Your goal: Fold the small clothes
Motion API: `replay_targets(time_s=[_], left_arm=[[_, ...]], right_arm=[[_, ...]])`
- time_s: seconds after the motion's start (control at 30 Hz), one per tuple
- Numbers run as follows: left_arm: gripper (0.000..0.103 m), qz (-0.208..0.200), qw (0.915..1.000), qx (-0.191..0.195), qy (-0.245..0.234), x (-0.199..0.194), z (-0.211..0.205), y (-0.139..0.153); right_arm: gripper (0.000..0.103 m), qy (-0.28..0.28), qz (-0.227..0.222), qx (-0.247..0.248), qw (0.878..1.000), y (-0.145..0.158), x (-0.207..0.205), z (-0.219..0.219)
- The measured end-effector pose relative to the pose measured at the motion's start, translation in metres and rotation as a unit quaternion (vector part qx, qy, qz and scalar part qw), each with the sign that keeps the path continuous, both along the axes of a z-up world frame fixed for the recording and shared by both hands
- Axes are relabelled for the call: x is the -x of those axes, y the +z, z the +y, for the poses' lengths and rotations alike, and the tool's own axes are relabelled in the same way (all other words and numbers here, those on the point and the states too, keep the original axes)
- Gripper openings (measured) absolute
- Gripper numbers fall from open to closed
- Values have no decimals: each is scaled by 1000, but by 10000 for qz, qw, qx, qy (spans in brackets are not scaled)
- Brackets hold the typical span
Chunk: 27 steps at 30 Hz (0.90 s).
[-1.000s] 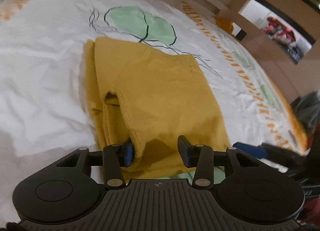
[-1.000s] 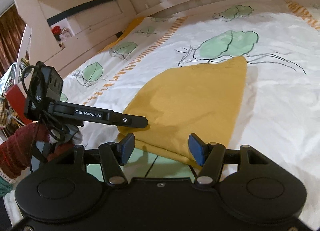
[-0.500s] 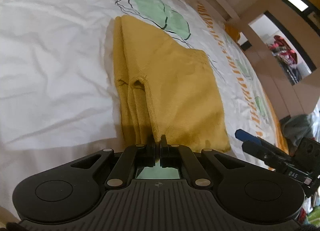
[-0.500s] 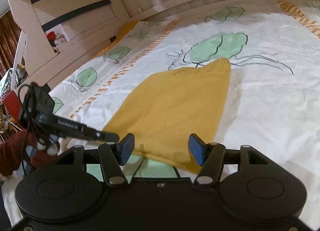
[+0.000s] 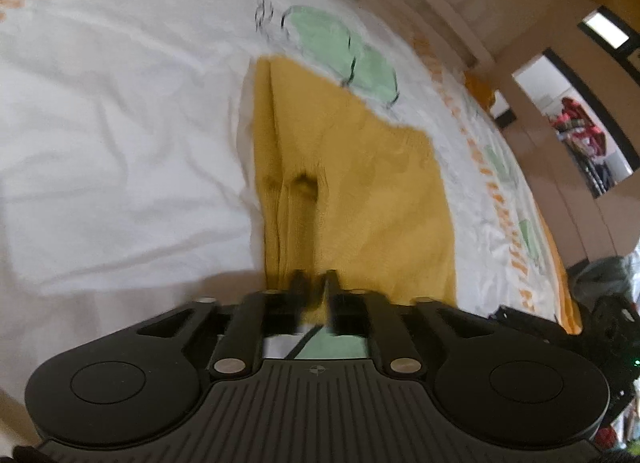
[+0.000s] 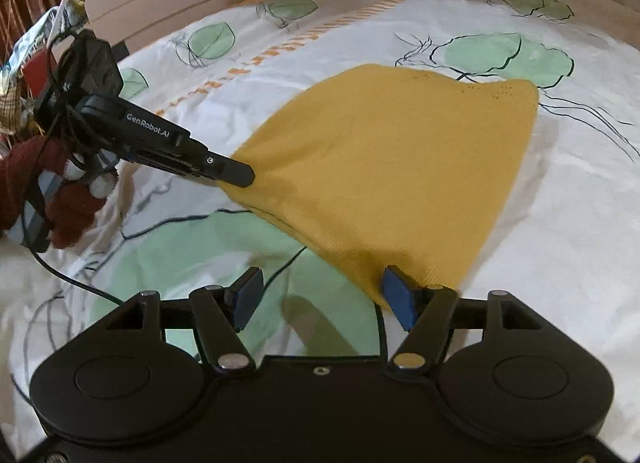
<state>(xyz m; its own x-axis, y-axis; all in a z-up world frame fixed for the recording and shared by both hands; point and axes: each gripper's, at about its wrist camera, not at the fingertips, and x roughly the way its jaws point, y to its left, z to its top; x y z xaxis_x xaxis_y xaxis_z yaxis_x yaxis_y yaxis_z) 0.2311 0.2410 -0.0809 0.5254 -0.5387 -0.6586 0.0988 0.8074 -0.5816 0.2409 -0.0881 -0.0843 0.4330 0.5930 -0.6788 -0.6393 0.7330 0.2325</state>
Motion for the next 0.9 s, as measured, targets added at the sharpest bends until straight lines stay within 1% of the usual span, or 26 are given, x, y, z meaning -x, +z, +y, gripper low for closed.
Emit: replay_targets(time_s=[0.03, 0.07, 0.1, 0.13, 0.17, 0.23, 0.3, 0.4, 0.43, 0.47, 0.5, 0.57, 0.7, 0.8, 0.9], left_arm=[[54, -169, 9998, -65, 116, 3, 2, 7], [62, -380, 9990, -116, 210, 7, 3, 14], [63, -557, 9980, -136, 255, 9, 3, 19], [67, -617, 9976, -158, 269, 9, 4, 23], [72, -572, 9979, -183, 262, 7, 3, 24], [74, -396, 9987, -195, 255, 0, 1, 20], [74, -193, 9992, -200, 290, -7, -3, 13], [75, 179, 9996, -149, 149, -15, -12, -4], [77, 244, 9995, -157, 103, -16, -14, -8], [81, 242, 9995, -189, 72, -17, -17, -11], [84, 228, 9995, -198, 41, -18, -20, -12], [91, 252, 9996, -86, 2, -23, -23, -14], [91, 419, 9983, 376, -136, -38, -30, -23], [91, 369, 9979, 498, -185, -47, -37, -26], [91, 371, 9965, 722, -203, -55, -43, -30]], right_arm=[[70, -71, -26, -109, 9999, 3, 0, -6], [70, -169, -51, -233, 9996, 8, -1, -11], [70, -314, -63, -400, 9987, 12, -3, -20], [71, -447, -68, -542, 9975, 15, -6, -27], [75, -623, -70, -708, 9955, 18, -10, -36], [79, -929, 17, -983, 9908, 21, -20, -51], [79, -1216, 132, -1234, 9848, 23, -32, -62], [79, -1452, 239, -1422, 9788, 19, -49, -74], [79, -1500, 278, -1464, 9774, 18, -54, -77], [79, -1531, 323, -1510, 9761, 16, -60, -80], [79, -1557, 388, -1558, 9747, 14, -64, -83], [79, -1585, 472, -1625, 9728, 8, -73, -85], [79, -1655, 675, -1782, 9676, -6, -96, -87], [79, -1695, 854, -1918, 9629, -17, -113, -87], [80, -1689, 1019, -2004, 9597, -29, -128, -84]])
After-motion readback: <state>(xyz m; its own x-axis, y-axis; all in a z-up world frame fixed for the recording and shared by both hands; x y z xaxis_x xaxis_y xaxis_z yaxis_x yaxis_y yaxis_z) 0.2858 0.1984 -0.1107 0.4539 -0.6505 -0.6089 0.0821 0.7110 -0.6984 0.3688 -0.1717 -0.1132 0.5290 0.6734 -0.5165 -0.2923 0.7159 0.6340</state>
